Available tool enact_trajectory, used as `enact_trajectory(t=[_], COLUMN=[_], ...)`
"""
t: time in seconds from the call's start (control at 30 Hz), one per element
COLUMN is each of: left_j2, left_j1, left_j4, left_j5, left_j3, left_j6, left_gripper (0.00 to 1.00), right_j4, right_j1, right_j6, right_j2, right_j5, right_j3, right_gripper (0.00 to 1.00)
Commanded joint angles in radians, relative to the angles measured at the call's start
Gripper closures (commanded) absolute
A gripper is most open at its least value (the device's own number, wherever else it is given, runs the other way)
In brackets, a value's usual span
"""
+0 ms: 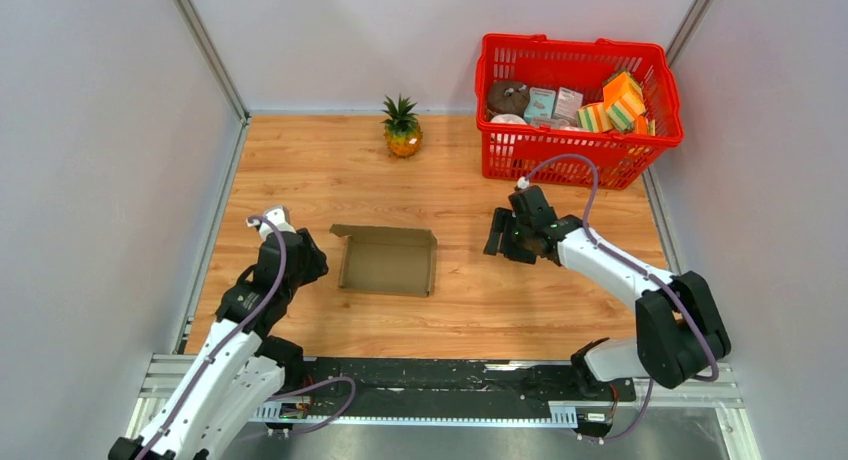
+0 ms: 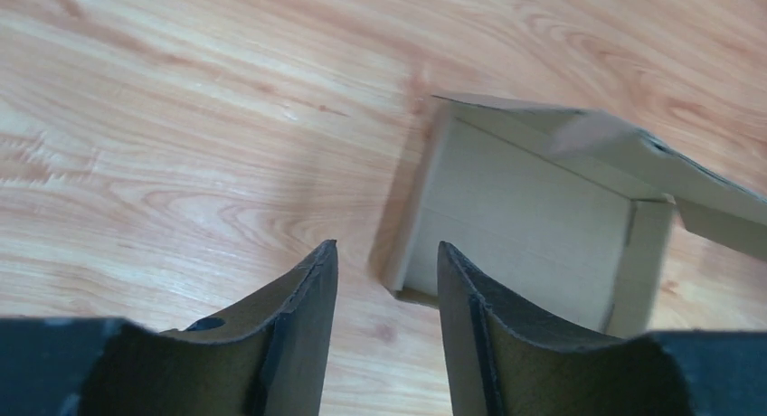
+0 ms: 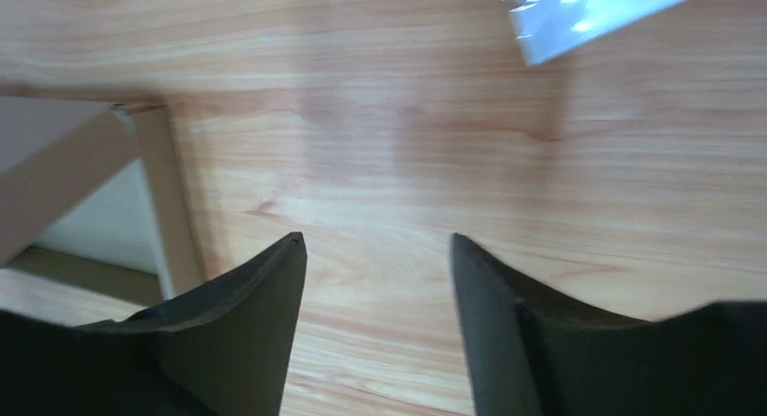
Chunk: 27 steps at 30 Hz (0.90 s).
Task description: Fold the paper box
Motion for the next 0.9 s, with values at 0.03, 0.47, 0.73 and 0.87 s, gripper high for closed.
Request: enact_trajectory(t=[0.03,0.47,0.73,0.87], left_j2=[0.145,0.455,0.612,0.570], left_j1=[0.080,0.117,0.059,0.045], left_j4=[0.130,0.532,0.697,0.654], left_j5=[-0.032,0.136,0.320,0.270], left_j3=[-0.076,-0.141,-0.154,-0.158], left_j6=[-0.041,0.009,-0.029,-0.017], left_gripper=[0.64,0.91,0.94,0.94], right_j4=[0.156,0.158,0.202,0.184], right_j1=[0.134,0.294,0.346,0.333], right_j6=[0.142,0.168,0.081,0.021], right_j2=[0.094,0.447,0.544,0.509], right_j5=[-0.031,0.119,0.084,0.134], right_j3=[0.036,0.278,0.411,0.395], right_gripper=[0.54,0.96,0.98,0.98])
